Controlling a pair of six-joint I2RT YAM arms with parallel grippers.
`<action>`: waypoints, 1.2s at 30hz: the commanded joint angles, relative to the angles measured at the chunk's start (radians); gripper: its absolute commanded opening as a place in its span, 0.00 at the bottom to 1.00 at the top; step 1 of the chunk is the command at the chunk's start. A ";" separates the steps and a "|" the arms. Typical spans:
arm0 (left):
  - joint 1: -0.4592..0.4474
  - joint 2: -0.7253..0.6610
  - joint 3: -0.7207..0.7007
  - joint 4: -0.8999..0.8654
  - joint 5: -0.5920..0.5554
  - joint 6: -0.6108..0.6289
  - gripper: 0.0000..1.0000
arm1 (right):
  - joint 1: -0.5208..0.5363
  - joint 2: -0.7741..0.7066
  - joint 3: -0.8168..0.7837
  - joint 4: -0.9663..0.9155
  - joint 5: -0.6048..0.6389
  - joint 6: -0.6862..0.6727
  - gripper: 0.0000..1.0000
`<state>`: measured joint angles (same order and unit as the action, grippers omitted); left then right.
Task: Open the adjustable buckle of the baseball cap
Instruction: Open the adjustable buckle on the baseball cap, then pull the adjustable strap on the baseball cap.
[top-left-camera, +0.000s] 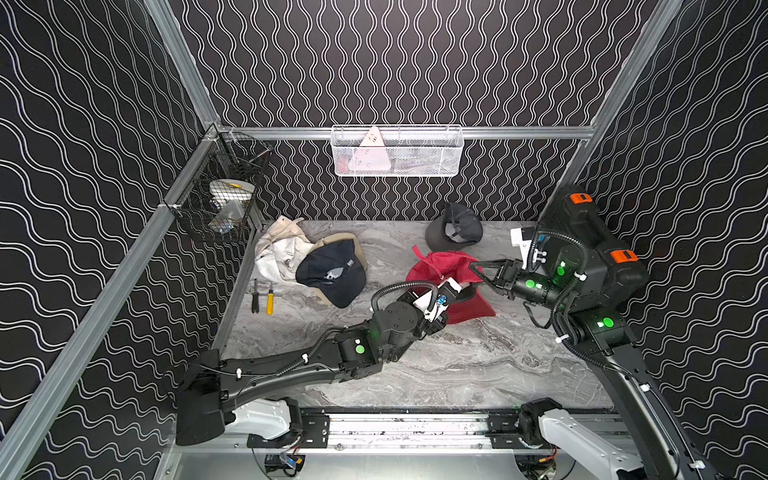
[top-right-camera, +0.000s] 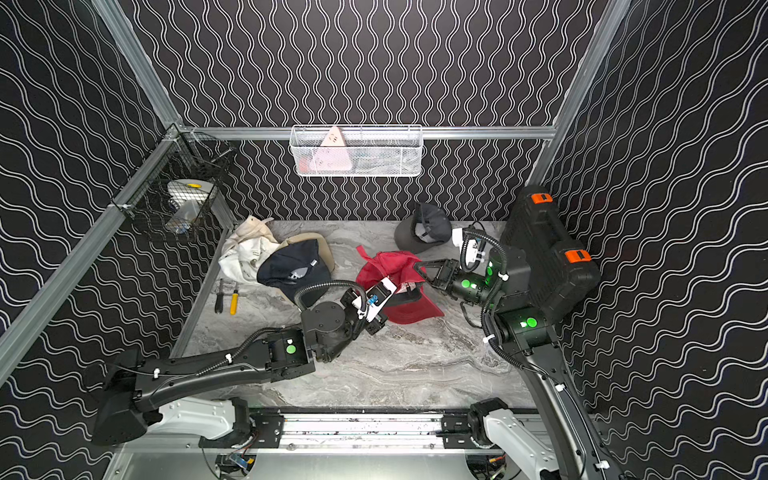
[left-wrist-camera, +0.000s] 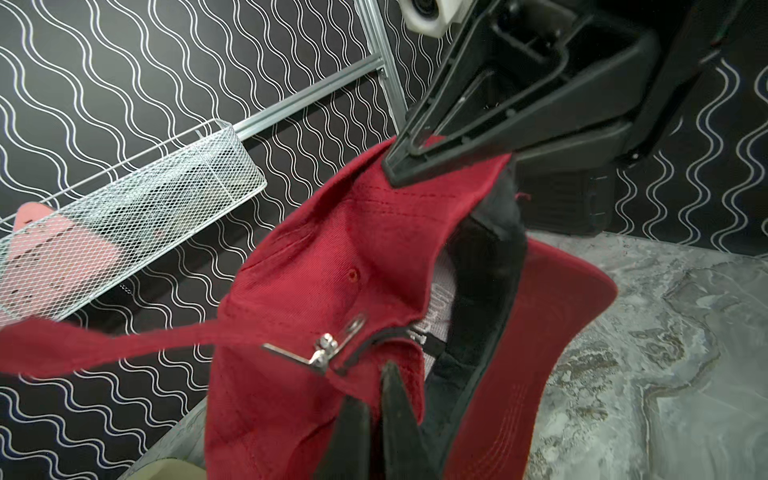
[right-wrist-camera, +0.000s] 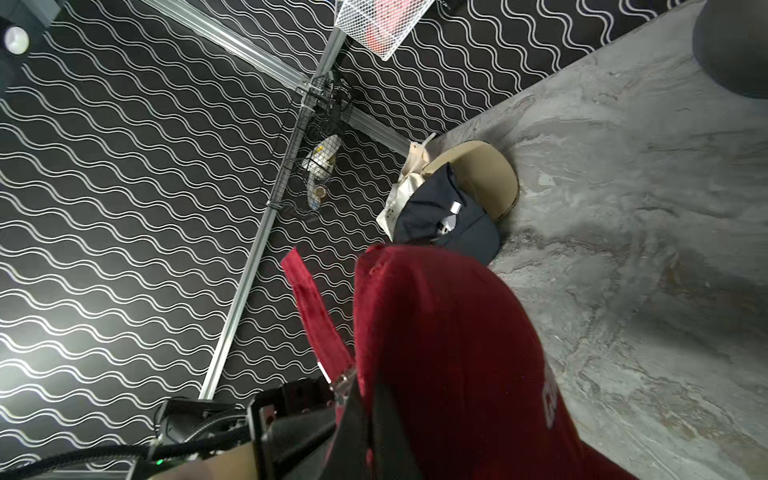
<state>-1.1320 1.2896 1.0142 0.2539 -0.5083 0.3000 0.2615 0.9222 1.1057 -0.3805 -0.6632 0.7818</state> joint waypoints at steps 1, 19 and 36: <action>0.001 -0.024 0.034 -0.149 0.008 -0.044 0.00 | 0.001 0.006 0.008 -0.071 0.023 -0.076 0.10; -0.007 -0.034 0.160 -0.397 0.001 -0.098 0.00 | 0.001 -0.048 0.049 -0.248 0.099 -0.325 0.36; -0.008 0.045 0.293 -0.550 -0.062 -0.140 0.00 | 0.000 -0.170 0.104 -0.386 0.228 -0.585 0.47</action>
<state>-1.1393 1.3281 1.2823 -0.2745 -0.5476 0.1852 0.2615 0.7677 1.2217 -0.7353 -0.4320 0.2710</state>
